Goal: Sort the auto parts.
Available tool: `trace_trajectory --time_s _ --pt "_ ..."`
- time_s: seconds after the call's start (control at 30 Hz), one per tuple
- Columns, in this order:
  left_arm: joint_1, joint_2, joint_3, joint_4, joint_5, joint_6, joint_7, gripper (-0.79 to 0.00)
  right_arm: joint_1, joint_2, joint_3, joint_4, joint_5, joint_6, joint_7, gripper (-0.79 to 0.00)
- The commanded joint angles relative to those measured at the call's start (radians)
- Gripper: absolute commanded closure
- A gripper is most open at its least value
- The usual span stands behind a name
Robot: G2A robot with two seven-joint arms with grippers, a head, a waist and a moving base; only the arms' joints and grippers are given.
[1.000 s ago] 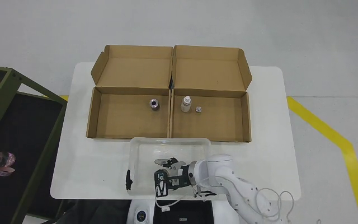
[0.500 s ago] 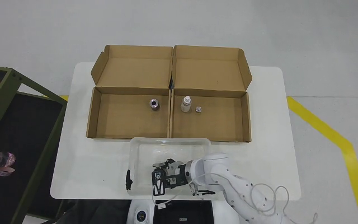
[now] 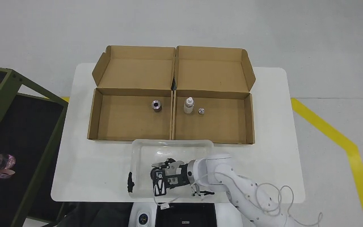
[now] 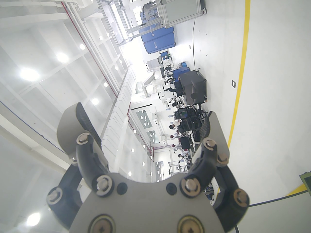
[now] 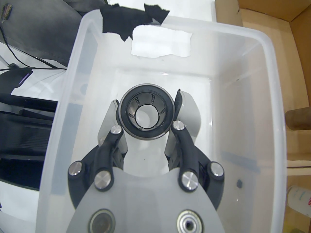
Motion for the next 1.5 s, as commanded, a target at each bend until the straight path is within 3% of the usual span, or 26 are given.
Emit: trace_trajectory --time_s 0.0,0.43,1.47 --pt "0.0 0.0 0.0 0.0 0.0 0.0 0.0 -0.785 0.004 0.0 0.001 -0.007 0.007 0.003 -0.007 0.0" --pt "0.0 0.0 0.0 0.0 0.0 0.0 0.0 -0.785 0.037 -0.002 0.004 -0.051 0.049 0.058 -0.057 0.0" --pt "0.0 0.0 0.0 0.0 0.0 0.0 0.0 -0.785 0.153 -0.022 -0.008 0.006 0.177 0.132 -0.122 0.0"
